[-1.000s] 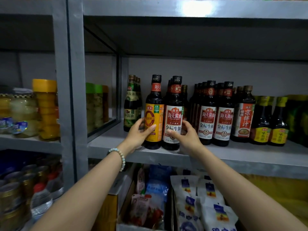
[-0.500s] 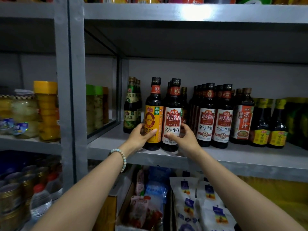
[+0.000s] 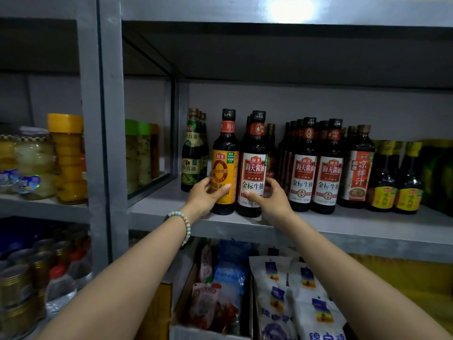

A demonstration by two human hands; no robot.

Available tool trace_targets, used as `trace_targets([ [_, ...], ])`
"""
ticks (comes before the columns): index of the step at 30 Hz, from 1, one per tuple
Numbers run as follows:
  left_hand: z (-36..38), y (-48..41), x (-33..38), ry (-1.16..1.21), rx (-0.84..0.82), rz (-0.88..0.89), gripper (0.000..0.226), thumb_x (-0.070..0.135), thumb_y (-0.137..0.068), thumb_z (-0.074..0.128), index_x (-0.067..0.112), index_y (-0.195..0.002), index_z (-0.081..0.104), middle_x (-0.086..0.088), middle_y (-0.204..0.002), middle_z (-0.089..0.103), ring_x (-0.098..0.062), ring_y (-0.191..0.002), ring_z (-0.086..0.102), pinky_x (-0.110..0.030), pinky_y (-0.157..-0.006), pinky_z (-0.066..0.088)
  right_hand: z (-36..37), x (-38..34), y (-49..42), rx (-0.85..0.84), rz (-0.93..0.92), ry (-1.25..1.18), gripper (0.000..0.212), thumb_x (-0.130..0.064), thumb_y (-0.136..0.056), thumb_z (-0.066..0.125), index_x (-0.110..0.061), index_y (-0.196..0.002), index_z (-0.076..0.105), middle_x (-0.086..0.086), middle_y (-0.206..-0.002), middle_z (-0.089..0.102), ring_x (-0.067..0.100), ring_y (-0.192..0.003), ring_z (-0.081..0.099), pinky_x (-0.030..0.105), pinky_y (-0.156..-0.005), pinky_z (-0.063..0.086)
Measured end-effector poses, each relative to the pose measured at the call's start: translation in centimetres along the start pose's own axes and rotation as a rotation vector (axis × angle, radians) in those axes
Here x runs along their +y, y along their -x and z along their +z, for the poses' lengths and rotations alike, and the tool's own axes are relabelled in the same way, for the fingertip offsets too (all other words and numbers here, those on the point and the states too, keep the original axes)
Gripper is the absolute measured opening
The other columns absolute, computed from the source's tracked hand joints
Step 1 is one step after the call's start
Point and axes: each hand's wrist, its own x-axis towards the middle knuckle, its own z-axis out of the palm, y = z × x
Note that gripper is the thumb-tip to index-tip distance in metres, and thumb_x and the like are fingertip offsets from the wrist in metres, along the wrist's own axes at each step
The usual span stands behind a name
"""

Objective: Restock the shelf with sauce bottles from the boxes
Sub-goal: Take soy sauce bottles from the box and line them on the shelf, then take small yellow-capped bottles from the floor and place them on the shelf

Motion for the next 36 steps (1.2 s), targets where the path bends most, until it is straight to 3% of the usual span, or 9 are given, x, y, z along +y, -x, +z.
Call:
trace_targets([
  [7,0.2,0.2,0.0,-0.009,0.013,0.006,0.065,0.03,-0.082,0.069,0.011,-0.138,0.042,-0.007,-0.138,0.051,-0.019,-0.125,0.049,-0.024,-0.09,0.041,0.0,-0.2,0.2,-0.01,0.021,0.006,0.07,-0.022,-0.076,0.078,-0.014,-0.136,0.041,0.006,-0.124,0.061,0.02,-0.112,0.059,0.041,-0.096,0.051],
  [15,0.2,-0.4,-0.7,-0.053,-0.026,0.048,0.064,0.033,-0.084,0.067,0.013,-0.139,0.04,-0.005,-0.14,0.049,-0.019,-0.128,0.047,-0.026,-0.094,0.04,-0.1,-0.9,1.0,-0.015,0.031,0.043,0.069,-0.021,-0.08,0.073,-0.012,-0.139,0.039,0.006,-0.128,0.058,0.017,-0.114,0.056,0.029,-0.089,0.047],
  [19,-0.3,0.2,-1.0,-0.049,0.053,0.076,0.081,0.043,-0.082,0.066,0.015,-0.147,0.026,-0.007,-0.149,0.037,-0.023,-0.135,0.039,-0.041,-0.108,0.038,-0.9,-1.7,2.2,-0.006,-0.022,0.127,0.075,-0.029,-0.084,0.069,-0.014,-0.145,0.029,0.003,-0.141,0.047,0.018,-0.127,0.047,0.038,-0.104,0.042],
  [21,-0.6,1.6,-1.0,-0.14,0.129,0.139,0.08,0.05,-0.084,0.06,0.018,-0.147,0.023,-0.004,-0.151,0.033,-0.022,-0.135,0.037,-0.04,-0.108,0.036,-2.0,-1.8,3.5,-0.005,-0.058,0.252,0.076,-0.04,-0.085,0.065,-0.017,-0.146,0.027,0.002,-0.148,0.04,0.02,-0.133,0.041,0.044,-0.109,0.038],
  [25,-0.9,6.3,-1.6,-0.487,0.209,0.354,0.065,0.052,-0.091,0.048,0.019,-0.145,0.03,-0.002,-0.149,0.037,-0.02,-0.136,0.034,-0.036,-0.109,0.03,-4.9,-1.2,7.6,-0.027,-0.158,0.503,0.066,-0.046,-0.09,0.054,-0.02,-0.146,0.03,0.0,-0.149,0.038,0.017,-0.136,0.036,0.034,-0.11,0.034],
  [27,-0.4,8.9,-2.5,-0.654,0.193,0.416,0.063,0.052,-0.093,0.044,0.018,-0.144,0.032,-0.004,-0.148,0.039,-0.021,-0.137,0.031,-0.039,-0.113,0.024,-6.3,-0.5,9.8,-0.056,-0.227,0.635,0.062,-0.047,-0.093,0.05,-0.021,-0.146,0.031,-0.001,-0.15,0.037,0.017,-0.138,0.034,0.035,-0.112,0.03],
  [32,3.1,16.3,-5.3,-0.868,0.144,0.389,0.075,0.066,-0.085,0.026,0.023,-0.147,0.028,0.001,-0.155,0.025,-0.017,-0.145,0.016,-0.039,-0.118,0.003,-9.2,3.0,15.6,-0.119,-0.415,0.849,0.057,-0.047,-0.096,0.044,-0.023,-0.146,0.031,-0.001,-0.154,0.03,0.016,-0.145,0.017,0.037,-0.12,0.007],
  [36,6.7,22.7,-9.7,-0.888,0.065,0.273,0.077,0.067,-0.082,0.022,0.026,-0.147,0.026,0.002,-0.156,0.022,-0.018,-0.145,0.015,-0.04,-0.118,0.005,-10.3,8.2,21.2,-0.247,-0.383,0.813,0.059,-0.043,-0.094,0.049,-0.023,-0.147,0.03,-0.002,-0.157,0.024,0.016,-0.146,0.016,0.039,-0.12,0.009],
])
